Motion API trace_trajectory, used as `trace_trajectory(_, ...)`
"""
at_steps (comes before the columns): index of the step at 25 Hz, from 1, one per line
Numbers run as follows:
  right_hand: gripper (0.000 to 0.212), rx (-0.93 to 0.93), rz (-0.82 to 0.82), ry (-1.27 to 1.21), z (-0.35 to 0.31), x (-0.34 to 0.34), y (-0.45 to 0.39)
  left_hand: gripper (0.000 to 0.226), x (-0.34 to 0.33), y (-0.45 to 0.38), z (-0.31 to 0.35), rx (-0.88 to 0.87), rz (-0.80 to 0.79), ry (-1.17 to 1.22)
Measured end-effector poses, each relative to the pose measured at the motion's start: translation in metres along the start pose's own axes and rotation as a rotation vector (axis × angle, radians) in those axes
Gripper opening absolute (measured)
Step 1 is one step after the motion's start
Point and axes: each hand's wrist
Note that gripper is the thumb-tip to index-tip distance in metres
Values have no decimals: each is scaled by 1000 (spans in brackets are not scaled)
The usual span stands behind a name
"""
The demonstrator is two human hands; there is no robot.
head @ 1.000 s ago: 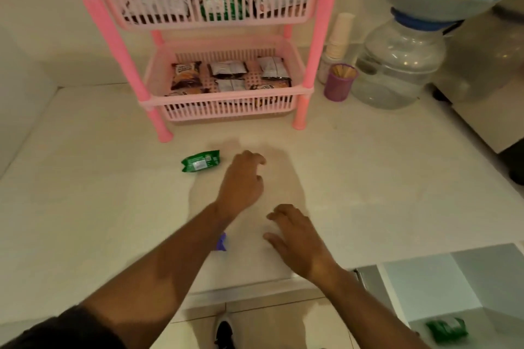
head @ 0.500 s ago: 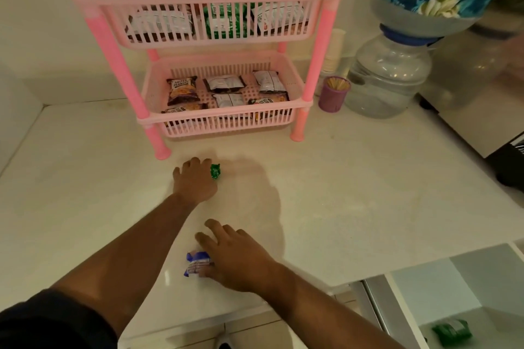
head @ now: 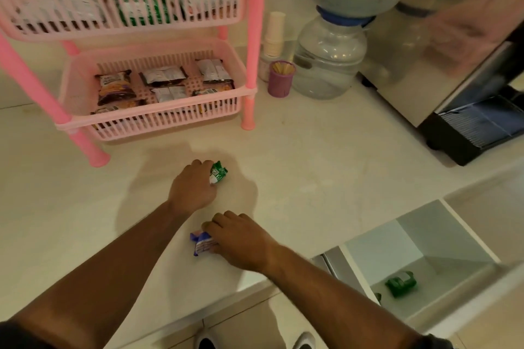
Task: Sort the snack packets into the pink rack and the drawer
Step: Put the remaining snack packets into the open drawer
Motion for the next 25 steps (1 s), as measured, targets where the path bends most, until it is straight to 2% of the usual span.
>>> trace_trajectory(5, 33, -136, 104, 62, 78, 32, 81, 50, -40, 11, 103, -182, -67, 193)
trace_trajectory(8, 38, -192, 89, 85, 116, 45, 143, 49, -65, 26, 155, -281, -141, 296)
trace_trajectory(13, 44, -300, 82, 164, 168, 69, 248, 60, -106, 59, 231, -409, -173, 392)
trace_trajectory(16, 40, -376, -26, 196, 198, 77, 305, 69, -121, 87, 272, -484, -152, 491)
trace_trajectory(19, 45, -453, -197, 213, 227, 75, 344, 67, -137, 114, 304, -589, -134, 528)
trace_trajectory(21, 44, -502, -291, 189, 247, 66, 358, 62, -154, 125, 321, -611, -203, 457)
trace_trajectory(25, 42, -559, -403, 115, 285, 40, 359, 41, -197, 123, 346, -524, -448, 257)
Point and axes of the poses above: each hand's wrist, its own y-axis away from the middle knuckle, its own x-axis out of the back of the hand, z = x × y, and after that the axes turned 6 degrees about z, right-handed
